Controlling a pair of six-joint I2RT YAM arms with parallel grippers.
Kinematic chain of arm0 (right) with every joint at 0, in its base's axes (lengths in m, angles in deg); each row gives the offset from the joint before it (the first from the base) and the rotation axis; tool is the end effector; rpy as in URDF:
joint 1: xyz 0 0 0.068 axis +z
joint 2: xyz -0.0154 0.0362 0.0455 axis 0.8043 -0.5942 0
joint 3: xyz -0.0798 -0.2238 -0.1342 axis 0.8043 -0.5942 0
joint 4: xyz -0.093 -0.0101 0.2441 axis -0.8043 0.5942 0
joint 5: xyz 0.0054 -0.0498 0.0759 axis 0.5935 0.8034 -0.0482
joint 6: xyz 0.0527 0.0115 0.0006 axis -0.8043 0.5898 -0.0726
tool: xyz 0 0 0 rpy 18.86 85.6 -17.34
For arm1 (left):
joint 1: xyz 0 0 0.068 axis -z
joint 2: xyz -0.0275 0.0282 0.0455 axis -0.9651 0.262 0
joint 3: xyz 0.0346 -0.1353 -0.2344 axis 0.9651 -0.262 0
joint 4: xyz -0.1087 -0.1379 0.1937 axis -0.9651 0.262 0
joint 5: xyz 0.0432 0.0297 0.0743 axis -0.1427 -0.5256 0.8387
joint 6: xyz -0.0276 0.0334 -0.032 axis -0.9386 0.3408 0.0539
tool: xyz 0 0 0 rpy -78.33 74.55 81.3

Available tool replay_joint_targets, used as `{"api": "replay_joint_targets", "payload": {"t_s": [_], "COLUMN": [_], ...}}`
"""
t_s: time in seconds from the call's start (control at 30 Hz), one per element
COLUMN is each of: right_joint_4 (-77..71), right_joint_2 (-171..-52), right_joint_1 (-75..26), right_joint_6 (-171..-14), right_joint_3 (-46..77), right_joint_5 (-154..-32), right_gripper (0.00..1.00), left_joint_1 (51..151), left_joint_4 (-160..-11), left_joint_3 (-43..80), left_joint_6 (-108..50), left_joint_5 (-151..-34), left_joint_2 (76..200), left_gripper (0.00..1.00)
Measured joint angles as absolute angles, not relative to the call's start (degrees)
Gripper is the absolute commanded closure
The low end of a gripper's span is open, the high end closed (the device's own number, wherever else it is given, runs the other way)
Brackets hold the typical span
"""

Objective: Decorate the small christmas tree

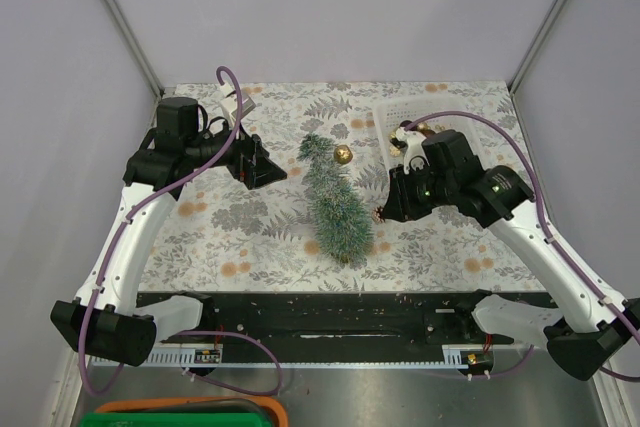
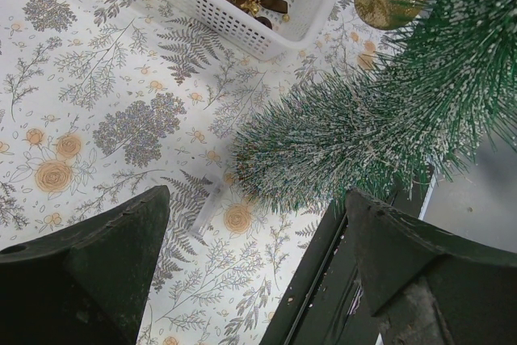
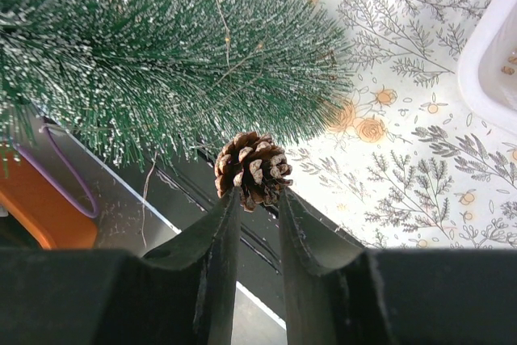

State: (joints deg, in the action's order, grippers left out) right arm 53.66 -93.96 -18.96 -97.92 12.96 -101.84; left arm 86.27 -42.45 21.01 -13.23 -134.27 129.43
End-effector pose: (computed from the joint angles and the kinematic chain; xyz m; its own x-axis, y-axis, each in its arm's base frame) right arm 0.1643 0.1251 0.3707 -0.7395 -0.2648 -0.6189 -0.5564 0.7579 0.3406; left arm 0.2222 -0.0729 0.3957 -0.4724 0.1472 -0.8690 0.7967 0.4930 -0.3496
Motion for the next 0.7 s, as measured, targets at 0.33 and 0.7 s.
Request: {"api": "replay_joint_targets", "payload": {"t_s": [0.33,0.7], "right_joint_4": [51.6,51.9], "right_joint_2": [-93.4,-93.0], "right_joint_1": [-19.0,-19.0], "right_joint_6": [-98.3,-97.3], "right_joint_3": [13.0,12.8], "right_joint_5": [-102.0,-98.7], "right_gripper": [0.70,0.70], "left_joint_1": [86.3,86.3], "left_joint_4": [-42.4,-42.4], "left_joint_3": [21.0,21.0], "left_joint_6": [-13.2,-13.2], "left_joint_5": [-134.3,-134.3], "left_joint_2": [129.4,129.4], "left_gripper": [0.07,0.07]}}
